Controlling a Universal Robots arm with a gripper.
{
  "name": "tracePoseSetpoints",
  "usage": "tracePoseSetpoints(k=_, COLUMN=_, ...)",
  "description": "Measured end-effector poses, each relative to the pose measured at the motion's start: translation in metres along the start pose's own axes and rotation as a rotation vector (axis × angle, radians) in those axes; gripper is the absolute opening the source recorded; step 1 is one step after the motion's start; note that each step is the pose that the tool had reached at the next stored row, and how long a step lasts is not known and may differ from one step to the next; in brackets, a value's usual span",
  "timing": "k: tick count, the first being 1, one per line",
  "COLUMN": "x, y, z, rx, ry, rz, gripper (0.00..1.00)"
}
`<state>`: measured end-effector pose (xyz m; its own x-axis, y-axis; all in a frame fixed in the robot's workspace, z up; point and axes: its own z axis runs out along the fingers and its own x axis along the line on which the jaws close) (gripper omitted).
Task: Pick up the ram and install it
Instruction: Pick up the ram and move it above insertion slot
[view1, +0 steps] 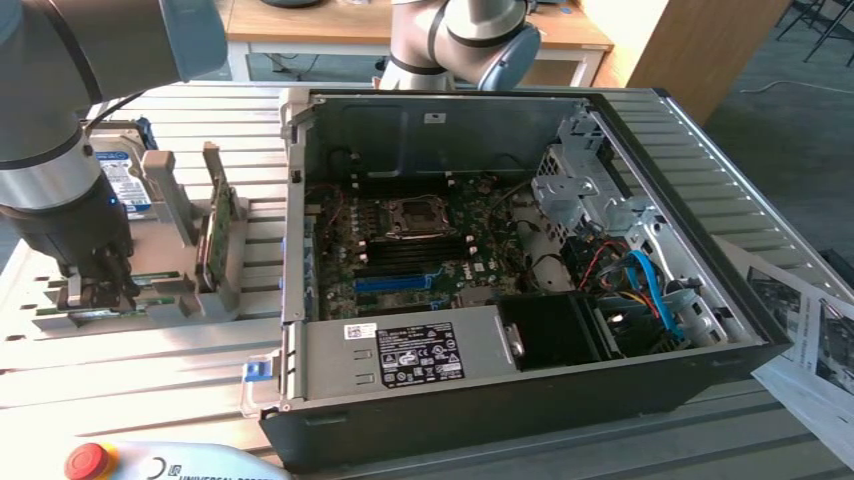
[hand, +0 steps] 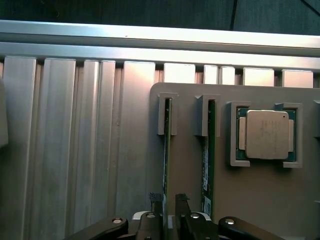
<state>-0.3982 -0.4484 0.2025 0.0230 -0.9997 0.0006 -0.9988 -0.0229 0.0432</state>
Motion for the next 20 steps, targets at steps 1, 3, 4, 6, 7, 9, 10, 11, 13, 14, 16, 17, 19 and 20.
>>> tracePoseSetpoints(k=1, x=-0.0002, y=0.0, z=0.0001, rx=0.0001, ry=0.0, rz=0.0, gripper=0.25)
tracePoseSetpoints(k=3, x=-0.0002, y=0.0, z=0.0, rx=0.0, ry=0.0001, rz=0.0, gripper=0.25)
tracePoseSetpoints(k=4, x=-0.0002, y=-0.0001, z=0.0001, rx=-0.0002, ry=0.0002, rz=0.0, gripper=0.25)
tracePoseSetpoints(k=6, x=-0.0002, y=-0.0001, z=0.0004, rx=-0.0001, ry=0.0001, rz=0.0, gripper=0.25)
tracePoseSetpoints(k=7, x=-0.0002, y=-0.0001, z=0.0005, rx=0.0, ry=0.0, rz=0.0, gripper=0.25)
tracePoseSetpoints(k=9, x=-0.0002, y=-0.0001, z=0.0007, rx=0.0, ry=0.0, rz=0.0, gripper=0.25)
tracePoseSetpoints(k=10, x=-0.0002, y=-0.0001, z=0.0007, rx=0.0, ry=0.0, rz=0.0, gripper=0.25)
tracePoseSetpoints(k=11, x=-0.0002, y=-0.0001, z=0.0007, rx=0.0, ry=0.0, rz=0.0, gripper=0.25)
tracePoseSetpoints(k=13, x=-0.0002, y=-0.0001, z=0.0007, rx=0.0, ry=0.0, rz=0.0, gripper=0.25)
tracePoseSetpoints(k=14, x=-0.0002, y=-0.0001, z=0.0007, rx=0.0, ry=0.0, rz=0.0, gripper=0.25)
tracePoseSetpoints(k=16, x=-0.0002, y=-0.0001, z=0.0007, rx=0.0, ry=0.0, rz=0.0, gripper=0.25)
tracePoseSetpoints(k=17, x=-0.0002, y=-0.0001, z=0.0007, rx=0.0, ry=0.0, rz=0.0, gripper=0.25)
tracePoseSetpoints(k=19, x=-0.0003, y=-0.0001, z=0.0007, rx=0.0001, ry=0.0, rz=0.0, gripper=0.25)
tracePoseSetpoints(k=20, x=-0.0003, y=-0.0001, z=0.0008, rx=0.0001, ry=0.0001, rz=0.0, gripper=0.24)
